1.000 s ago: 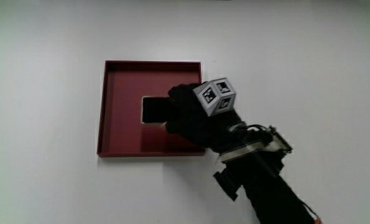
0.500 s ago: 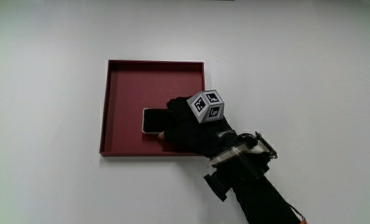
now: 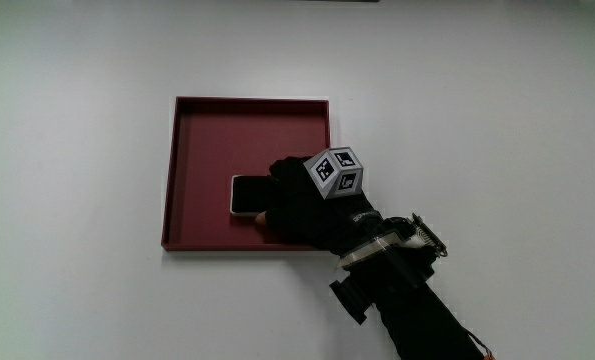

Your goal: Place eraser

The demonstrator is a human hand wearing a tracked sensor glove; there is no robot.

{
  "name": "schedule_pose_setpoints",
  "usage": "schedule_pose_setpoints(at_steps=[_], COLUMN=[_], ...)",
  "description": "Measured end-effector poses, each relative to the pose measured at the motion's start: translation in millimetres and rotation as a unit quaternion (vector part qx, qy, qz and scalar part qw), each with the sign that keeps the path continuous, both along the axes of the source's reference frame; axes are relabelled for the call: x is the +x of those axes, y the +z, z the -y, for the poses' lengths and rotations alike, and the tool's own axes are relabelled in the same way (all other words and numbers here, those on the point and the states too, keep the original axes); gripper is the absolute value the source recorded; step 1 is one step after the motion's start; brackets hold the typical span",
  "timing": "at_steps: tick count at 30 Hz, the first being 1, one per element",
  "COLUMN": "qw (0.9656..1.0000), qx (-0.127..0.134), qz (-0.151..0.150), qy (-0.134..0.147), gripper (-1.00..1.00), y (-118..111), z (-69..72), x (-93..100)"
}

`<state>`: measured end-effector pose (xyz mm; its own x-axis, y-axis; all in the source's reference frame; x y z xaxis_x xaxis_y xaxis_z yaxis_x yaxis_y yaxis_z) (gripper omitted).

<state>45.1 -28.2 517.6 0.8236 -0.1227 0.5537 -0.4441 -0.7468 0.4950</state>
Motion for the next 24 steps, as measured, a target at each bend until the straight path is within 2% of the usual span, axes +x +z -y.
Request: schedule_pose_setpoints(at_steps=[3, 4, 8, 11, 12, 14, 15, 19, 20, 21, 23, 24], qw=[1.0000, 1.0000, 1.0000, 0.9997, 0.9999, 0.9995, 0.9990, 0.9976, 0.9963, 0.9927, 0.9916, 0.9911], qx=[0.004, -0.003, -0.005, -0.018, -0.015, -0.026, -0.037, -0.052, -0.060, -0.081, -0.077, -0.083], qz=[-0.003, -0.004, 0.004, 0.013, 0.008, 0.016, 0.026, 0.038, 0.053, 0.081, 0.094, 0.095], qy=[-0.001, -0.001, -0.002, 0.003, -0.002, -0.005, -0.006, -0.023, -0.030, -0.038, -0.044, -0.042], gripper=[-0.40, -0.43, -0.57, -0.67, -0.70, -0.77, -0.80, -0.93, -0.97, -1.00, -1.00, -1.00], y=[0.9, 3.7, -0.2, 0.5, -2.3, -4.7, -9.2, -28.1, -37.0, -34.6, -48.6, -57.8], z=[-0.9, -1.1, -1.4, -0.5, -0.1, 0.3, 0.9, 2.3, 2.0, 2.2, 0.8, -0.7], x=[0.6, 0.9, 2.4, 6.5, 7.4, 11.7, 14.0, 25.4, 28.0, 32.0, 40.0, 43.8])
